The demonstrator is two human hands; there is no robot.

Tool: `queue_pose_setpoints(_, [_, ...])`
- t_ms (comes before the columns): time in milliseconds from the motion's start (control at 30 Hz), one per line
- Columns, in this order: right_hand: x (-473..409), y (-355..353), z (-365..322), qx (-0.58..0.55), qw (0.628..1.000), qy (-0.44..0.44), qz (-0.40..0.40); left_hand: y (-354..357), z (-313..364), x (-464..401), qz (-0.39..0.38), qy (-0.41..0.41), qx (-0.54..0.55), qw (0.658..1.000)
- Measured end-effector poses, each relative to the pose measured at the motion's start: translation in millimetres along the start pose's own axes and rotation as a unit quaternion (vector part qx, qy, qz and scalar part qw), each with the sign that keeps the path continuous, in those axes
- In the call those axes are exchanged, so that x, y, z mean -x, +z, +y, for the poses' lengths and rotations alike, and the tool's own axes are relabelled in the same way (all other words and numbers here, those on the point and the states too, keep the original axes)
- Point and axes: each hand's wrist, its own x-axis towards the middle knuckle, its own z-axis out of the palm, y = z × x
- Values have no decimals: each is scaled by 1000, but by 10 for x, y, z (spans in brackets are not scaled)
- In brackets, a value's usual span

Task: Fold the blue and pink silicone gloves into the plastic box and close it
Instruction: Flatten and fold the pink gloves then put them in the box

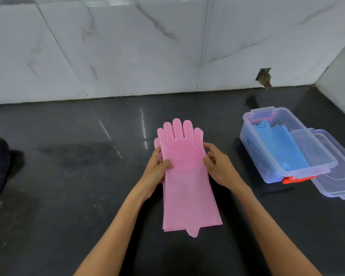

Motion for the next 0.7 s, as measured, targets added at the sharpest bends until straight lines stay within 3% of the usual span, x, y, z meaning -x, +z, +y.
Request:
queue_pose_setpoints(200, [-24, -79, 93, 58, 998, 23, -5, -56, -68, 26, 95, 7, -153, 984])
queue_pose_setpoints(300, [-46, -103, 114, 56, 998, 35, -19, -115, -100, 57, 151, -1, -180, 972])
queue_pose_setpoints(700, [-59, -89, 121, 3, 999, 45, 5, -157, -81, 89, 182, -6, -219, 958])
